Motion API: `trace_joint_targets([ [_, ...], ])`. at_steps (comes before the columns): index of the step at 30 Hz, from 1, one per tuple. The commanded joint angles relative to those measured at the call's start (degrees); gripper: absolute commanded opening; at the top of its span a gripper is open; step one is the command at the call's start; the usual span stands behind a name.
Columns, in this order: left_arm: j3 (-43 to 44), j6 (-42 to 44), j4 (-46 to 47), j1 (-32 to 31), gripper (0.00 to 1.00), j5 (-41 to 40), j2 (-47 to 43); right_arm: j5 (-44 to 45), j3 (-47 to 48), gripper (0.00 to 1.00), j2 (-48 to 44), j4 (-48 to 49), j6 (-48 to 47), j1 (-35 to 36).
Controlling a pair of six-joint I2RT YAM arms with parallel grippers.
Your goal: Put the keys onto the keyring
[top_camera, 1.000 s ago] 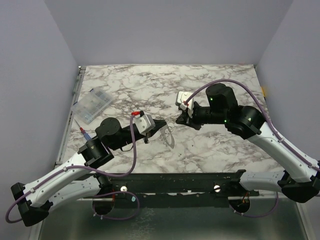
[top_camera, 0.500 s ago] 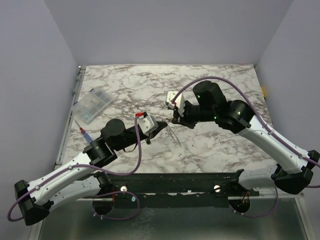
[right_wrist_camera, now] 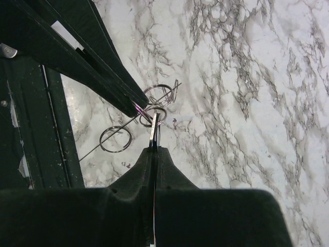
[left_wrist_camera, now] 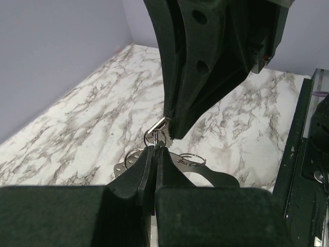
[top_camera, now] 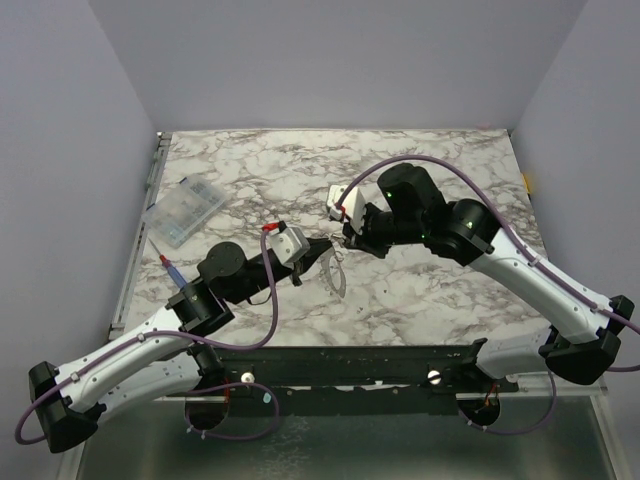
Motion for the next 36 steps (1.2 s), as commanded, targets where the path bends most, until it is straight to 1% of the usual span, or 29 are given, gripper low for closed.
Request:
trace_joint_targets([
  [1, -0.28, -1.07, 4.83, 0.17, 0.0, -2.95, -0.46, 1.02, -0.83, 0.01, -1.77, -0.15, 0.88, 0.62],
  [6, 0.05, -1.7, 4.83, 0.11, 0.0, -1.24, 1.2, 1.03, -0.23, 0.01, -1.85, 0.47, 0.96, 0.71],
  [14, 0.06, -1.74, 4.27, 0.13, 0.0, -2.88, 1.79, 1.72, 1.57, 0.01, -2.37, 0.27, 0.36, 0.71],
  [36, -0.44, -2.08, 4.54, 0.21, 0.0, -3.48, 3.21, 2.36, 3.88, 0.01, -2.3, -0.98, 0.06, 0.97],
])
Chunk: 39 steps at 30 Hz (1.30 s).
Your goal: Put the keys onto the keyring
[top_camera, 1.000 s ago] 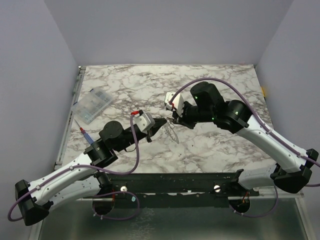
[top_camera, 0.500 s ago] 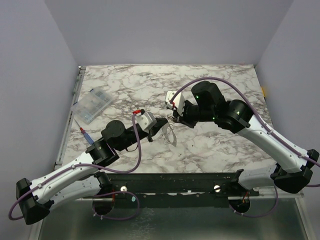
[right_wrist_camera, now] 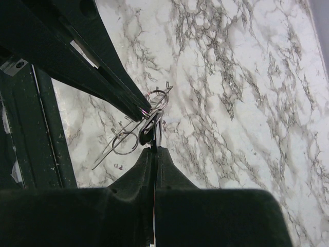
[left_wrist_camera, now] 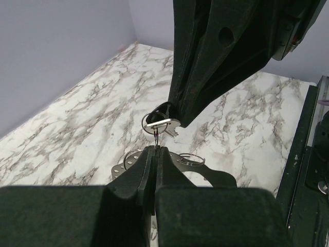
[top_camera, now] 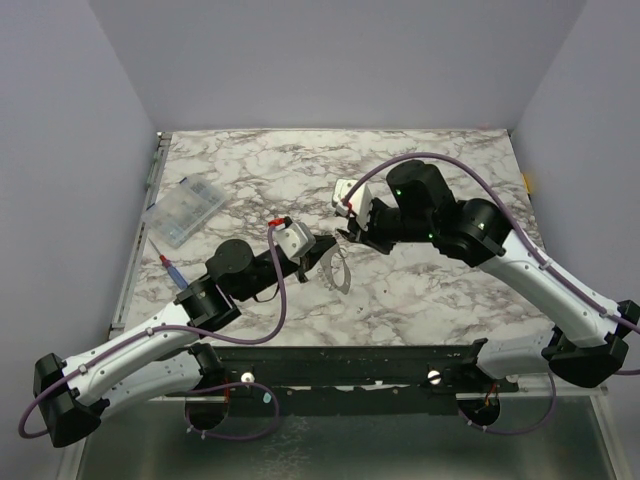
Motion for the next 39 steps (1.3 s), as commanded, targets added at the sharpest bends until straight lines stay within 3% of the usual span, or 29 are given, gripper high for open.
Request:
trace_joint_targets([
  [1, -0.49, -0.56, 1.4, 0.23, 0.02, -1.67, 0.13, 0.36, 1.98, 0.01, -1.0, -0.77, -0.12, 0.97],
  [3, -0.69, -0.49, 1.28, 0.27, 0.12, -1.7, -0.19, 0.45, 1.97, 0.01, -1.0, -0.83, -0.19, 1.0],
  [8, -0.45, 0.52, -0.95, 0.24, 0.51, -1.18, -1.41, 1.62, 1.94, 0.01, -0.83, -0.91, -0.47, 1.0],
  [14, 2.04, 3.26, -10.8, 0.28, 0.71, 0.07, -3.31, 6.48, -0.07, 0.01, 0.29, -0.72, -1.21, 1.0],
  [19, 2.13, 3.76, -18.05, 0.26, 0.97, -3.74, -7.42, 9.72, -0.96, 0.0, 3.24, -0.1, -1.36, 1.06],
  [28, -3.63, 3.49, -23.22, 0.28, 0.99, -22.7, -17.35, 13.92, 2.39, 0.01, 12.53, 5.59, -2.39, 1.08],
  [35, -8.38, 1.84, -22.96, 0.28, 0.99, -26.19, -21.56, 17.13, 14.39, 0.01, 26.86, 5.73, -2.16, 1.32],
  [39, -9.39, 1.99, -22.01, 0.28, 0.99, -26.41, -23.75, 17.45, 17.56, 0.01, 30.11, 6.38, -2.11, 1.59],
])
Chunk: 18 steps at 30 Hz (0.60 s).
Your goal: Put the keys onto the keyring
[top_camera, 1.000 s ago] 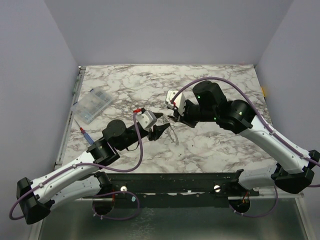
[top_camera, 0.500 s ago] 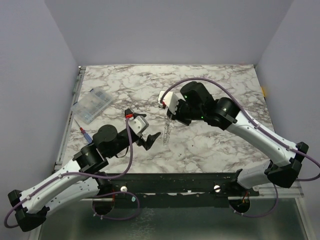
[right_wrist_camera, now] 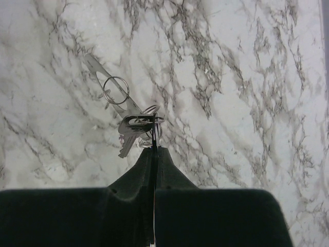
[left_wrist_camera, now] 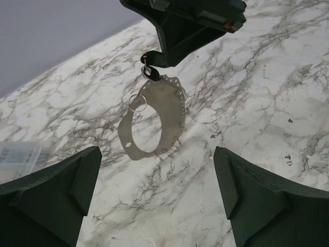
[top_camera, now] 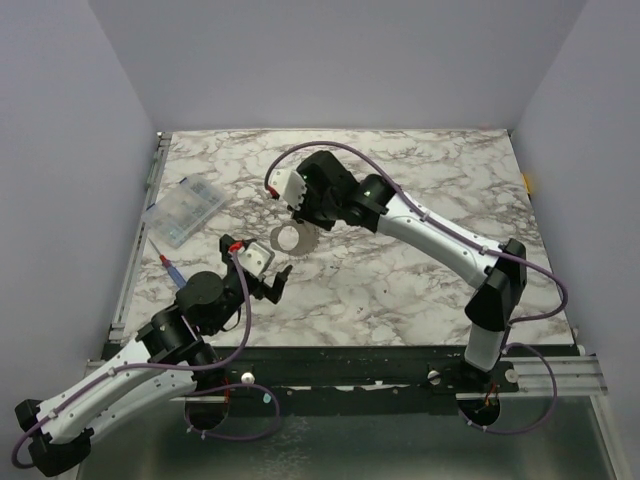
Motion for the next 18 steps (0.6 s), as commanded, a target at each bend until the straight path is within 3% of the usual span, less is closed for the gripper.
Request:
trace_joint_targets([
  [1, -0.74, -0.67, 0.86, 0.15, 0.99, -3.01, -2.64, 2.68, 2.56, 0.01, 1.22, 2.77, -0.49, 0.73],
  [12, -1.67, 0.51, 2.8, 0.1, 0.99, -4.31, -3.03, 2.27, -32.01, 0.01, -6.81, 8.78, 2.86, 0.73],
  [18, -1.52, -0.25, 3.05, 0.14, 0.99, -4.14, -1.46, 4.1, -39.47, 0.0, -6.71, 13.11, 5.03, 0.65],
])
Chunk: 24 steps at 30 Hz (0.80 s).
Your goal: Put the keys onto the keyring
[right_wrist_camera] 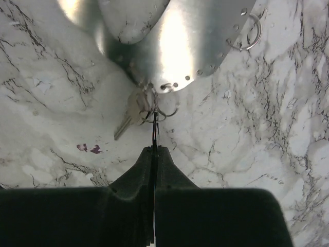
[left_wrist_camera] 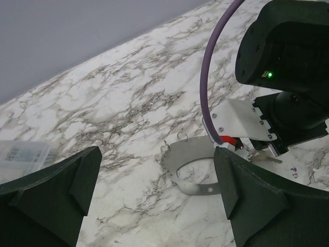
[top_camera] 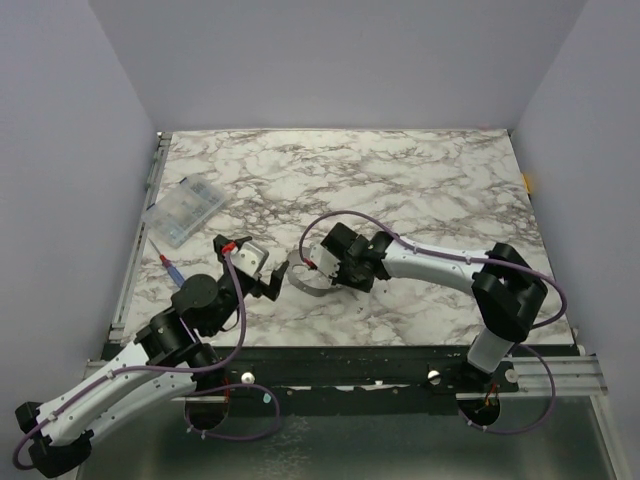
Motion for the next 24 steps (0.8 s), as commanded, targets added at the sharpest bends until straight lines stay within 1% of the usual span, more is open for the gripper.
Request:
trace_joint_targets([
  [1, -0.07, -0.6, 1.24, 0.11, 0.99, -1.35, 1.47, 3.02, -2.48, 0.01, -1.03, 6.16, 2.46, 0.19],
  [8, -0.11, -1.78, 1.27, 0.08, 0.99, -0.77, 3.29, 5.68, -4.98, 0.01, 0.09, 6.87, 3.61, -0.39],
  [16, -0.11, -1.94, 1.27, 0.1, 0.99, -1.98, 4.72, 9.33, -7.31, 0.15, -1.92, 4.6, 6.1, -0.6],
  [17, -0.11, -1.94, 1.34, 0.12, 0.99, -2.1, 4.96, 9.41, -7.55, 0.18, -2.27, 4.23, 6.65, -0.56],
  [18, -0.18, -1.92, 1.4, 0.1, 0.99, -2.19, 5.12, 9.38, -7.93, 0.24, -2.68, 4.03, 7.25, -0.59],
  [20, -0.16, -1.93, 1.57, 0.15, 0.99, -2.38, 5.59, 9.6, -8.76, 0.41, -3.84, 3.92, 8.65, -0.55],
  [21, -0.16, -1.94, 1.61, 0.15, 0.99, -2.45, 5.89, 9.94, -9.2, 0.48, -4.59, 4.2, 9.47, -0.53],
  [24, -0.15, -2.25, 1.95, 0.11, 0.99, -2.68, 6.96, 11.47, -10.86, 0.56, -7.7, 5.86, 12.41, -0.6],
])
